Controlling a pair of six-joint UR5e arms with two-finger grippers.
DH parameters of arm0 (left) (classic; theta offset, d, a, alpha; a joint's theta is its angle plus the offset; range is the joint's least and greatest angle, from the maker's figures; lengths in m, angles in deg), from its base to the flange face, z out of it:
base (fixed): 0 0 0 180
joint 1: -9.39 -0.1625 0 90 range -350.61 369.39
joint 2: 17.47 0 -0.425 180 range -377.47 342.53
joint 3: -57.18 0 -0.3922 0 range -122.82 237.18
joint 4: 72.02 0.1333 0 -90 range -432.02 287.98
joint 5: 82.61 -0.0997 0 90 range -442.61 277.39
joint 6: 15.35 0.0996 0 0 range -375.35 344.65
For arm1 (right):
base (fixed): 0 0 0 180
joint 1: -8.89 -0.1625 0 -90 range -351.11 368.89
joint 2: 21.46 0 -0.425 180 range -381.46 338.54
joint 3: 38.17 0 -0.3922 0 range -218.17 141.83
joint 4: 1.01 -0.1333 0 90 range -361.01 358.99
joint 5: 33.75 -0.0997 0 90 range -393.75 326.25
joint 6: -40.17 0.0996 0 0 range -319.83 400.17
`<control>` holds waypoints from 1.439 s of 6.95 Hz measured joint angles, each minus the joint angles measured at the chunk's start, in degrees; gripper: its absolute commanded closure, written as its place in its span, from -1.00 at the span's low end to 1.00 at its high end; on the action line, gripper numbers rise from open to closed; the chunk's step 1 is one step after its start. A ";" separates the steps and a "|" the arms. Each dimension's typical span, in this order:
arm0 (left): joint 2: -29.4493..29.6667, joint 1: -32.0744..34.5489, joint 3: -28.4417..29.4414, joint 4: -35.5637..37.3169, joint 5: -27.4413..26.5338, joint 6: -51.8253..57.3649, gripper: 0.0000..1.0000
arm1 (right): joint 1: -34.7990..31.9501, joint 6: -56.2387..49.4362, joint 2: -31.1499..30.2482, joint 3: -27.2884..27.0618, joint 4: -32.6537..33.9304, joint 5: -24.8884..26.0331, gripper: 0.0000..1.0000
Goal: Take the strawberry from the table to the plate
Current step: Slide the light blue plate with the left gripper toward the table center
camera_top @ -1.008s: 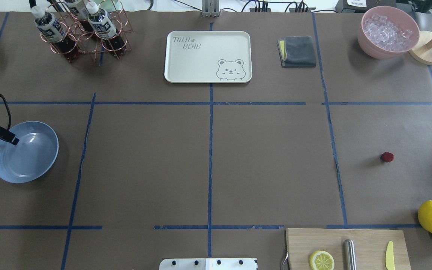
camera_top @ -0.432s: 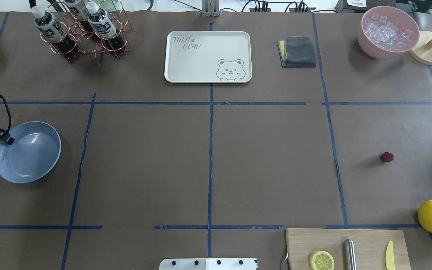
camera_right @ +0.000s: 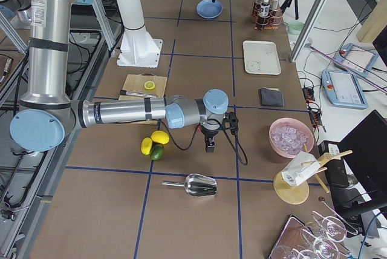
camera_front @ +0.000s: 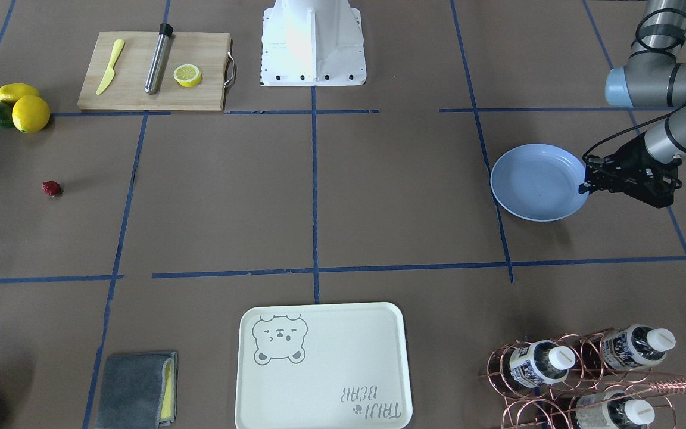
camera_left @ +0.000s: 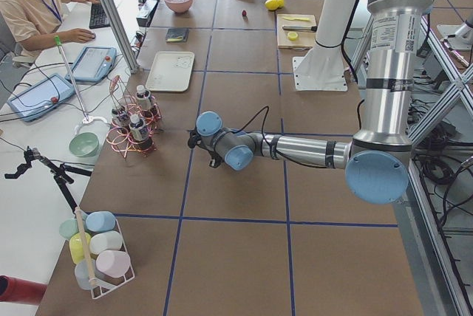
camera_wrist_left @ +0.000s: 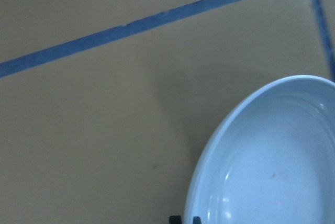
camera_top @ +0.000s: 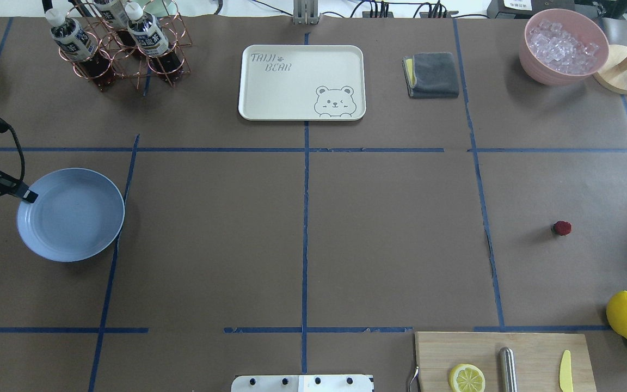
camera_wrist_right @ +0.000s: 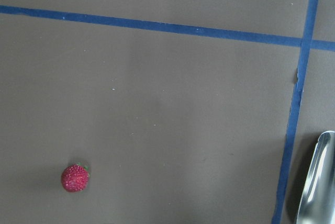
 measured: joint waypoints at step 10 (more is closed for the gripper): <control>27.65 -29.40 3.24 -7.25 -19.33 -47.05 1.00 | 0.04 -0.01 -0.06 -0.07 -0.09 -3.79 -1.00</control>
